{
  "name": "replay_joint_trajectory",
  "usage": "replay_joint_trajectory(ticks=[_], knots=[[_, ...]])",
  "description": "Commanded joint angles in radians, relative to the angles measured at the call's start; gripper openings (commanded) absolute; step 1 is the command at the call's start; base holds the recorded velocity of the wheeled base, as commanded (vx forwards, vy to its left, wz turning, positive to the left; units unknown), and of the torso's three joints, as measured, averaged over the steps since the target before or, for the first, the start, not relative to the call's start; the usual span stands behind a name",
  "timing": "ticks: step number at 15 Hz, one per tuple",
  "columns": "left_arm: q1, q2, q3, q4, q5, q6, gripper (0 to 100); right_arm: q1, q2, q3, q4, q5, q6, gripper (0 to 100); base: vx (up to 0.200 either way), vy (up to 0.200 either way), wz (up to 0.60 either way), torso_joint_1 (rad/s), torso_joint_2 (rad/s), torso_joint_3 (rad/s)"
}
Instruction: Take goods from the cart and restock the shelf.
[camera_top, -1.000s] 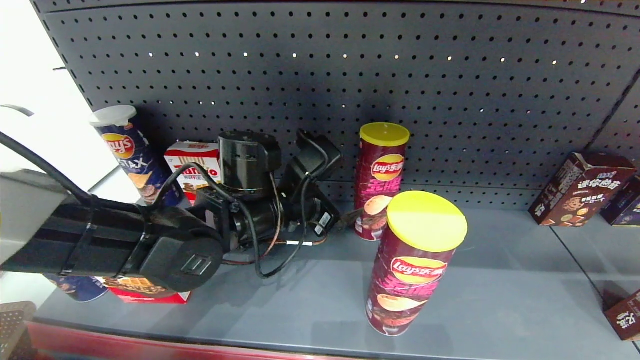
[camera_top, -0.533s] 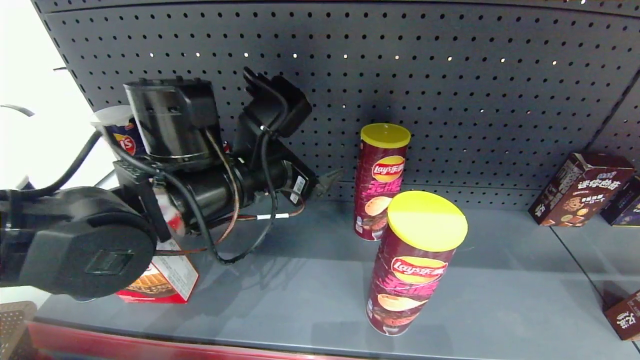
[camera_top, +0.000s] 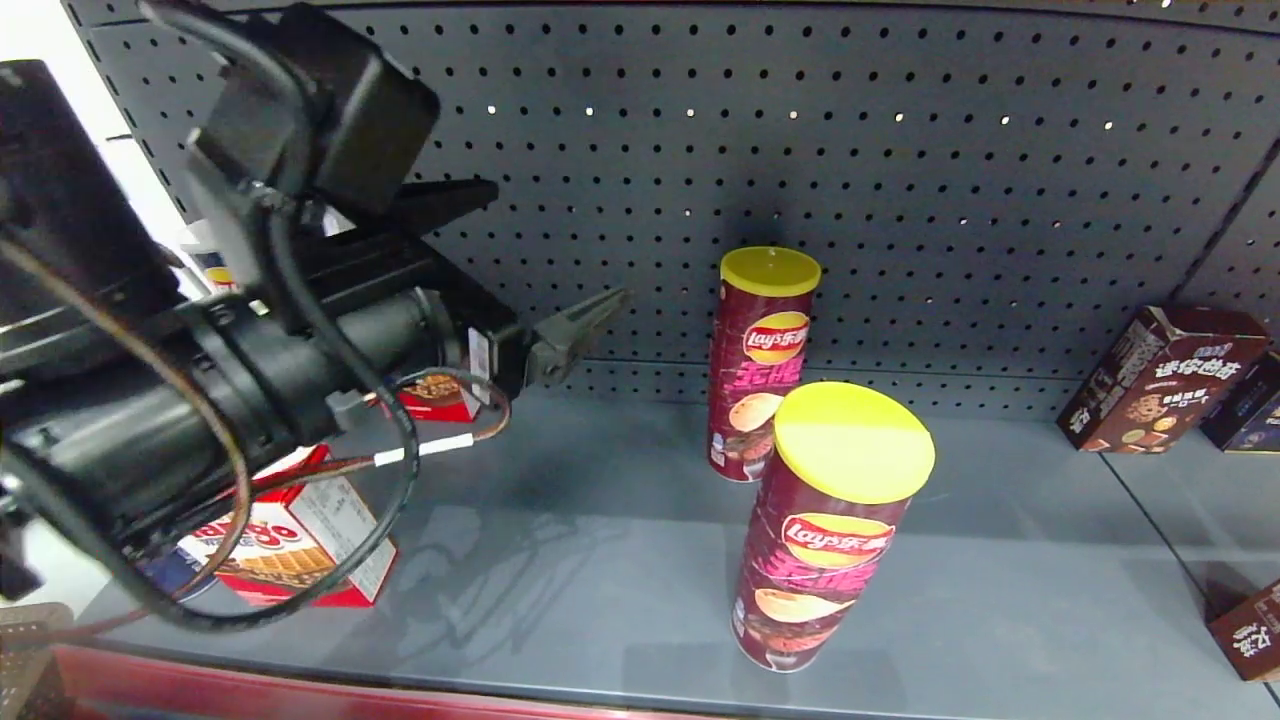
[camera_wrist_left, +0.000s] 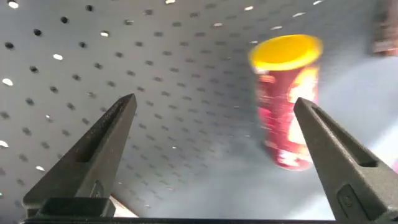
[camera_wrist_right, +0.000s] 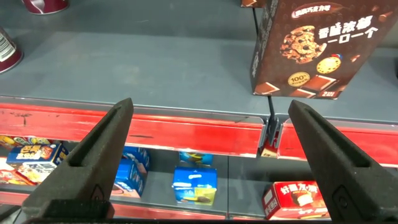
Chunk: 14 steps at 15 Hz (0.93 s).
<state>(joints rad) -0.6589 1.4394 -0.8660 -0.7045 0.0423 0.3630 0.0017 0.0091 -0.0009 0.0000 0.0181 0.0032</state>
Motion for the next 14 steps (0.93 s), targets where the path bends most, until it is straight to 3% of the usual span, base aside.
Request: replay_joint_trajectory(ticks=[1, 3, 6, 7, 10, 12, 14], knots=[[-0.074, -0.191, 0.153, -0.012, 0.007, -0.026, 100, 0.000, 0.002, -0.001, 0.000, 0.000, 0.000, 100, 0.000, 0.000, 0.00, 0.000, 0.00, 0.000], [-0.080, -0.329, 0.232, -0.006, 0.010, -0.026, 100, 0.000, 0.002, 0.001, 0.000, 0.000, 0.000, 100, 0.000, 0.000, 0.00, 0.000, 0.00, 0.000], [-0.061, -0.577, 0.444, -0.004, 0.011, -0.027, 100, 0.000, 0.002, -0.001, 0.000, 0.000, 0.000, 100, 0.000, 0.000, 0.00, 0.000, 0.00, 0.000], [-0.021, -0.668, 0.532, -0.017, 0.010, -0.029, 100, 0.000, 0.002, -0.001, 0.000, 0.000, 0.000, 100, 0.000, 0.000, 0.00, 0.000, 0.00, 0.000], [0.165, -0.881, 0.651, -0.004, 0.007, -0.035, 100, 0.000, 0.002, 0.001, 0.000, 0.000, 0.000, 100, 0.000, 0.000, 0.00, 0.000, 0.00, 0.000], [0.311, -1.025, 0.756, -0.003, 0.004, -0.102, 100, 0.000, 0.002, -0.001, 0.000, 0.000, 0.000, 100, 0.000, 0.000, 0.00, 0.000, 0.00, 0.000], [0.472, -1.131, 0.860, -0.001, 0.001, -0.116, 100, 0.000, 0.002, -0.001, 0.000, 0.000, 0.000, 100, 0.000, 0.000, 0.00, 0.000, 0.00, 0.000]])
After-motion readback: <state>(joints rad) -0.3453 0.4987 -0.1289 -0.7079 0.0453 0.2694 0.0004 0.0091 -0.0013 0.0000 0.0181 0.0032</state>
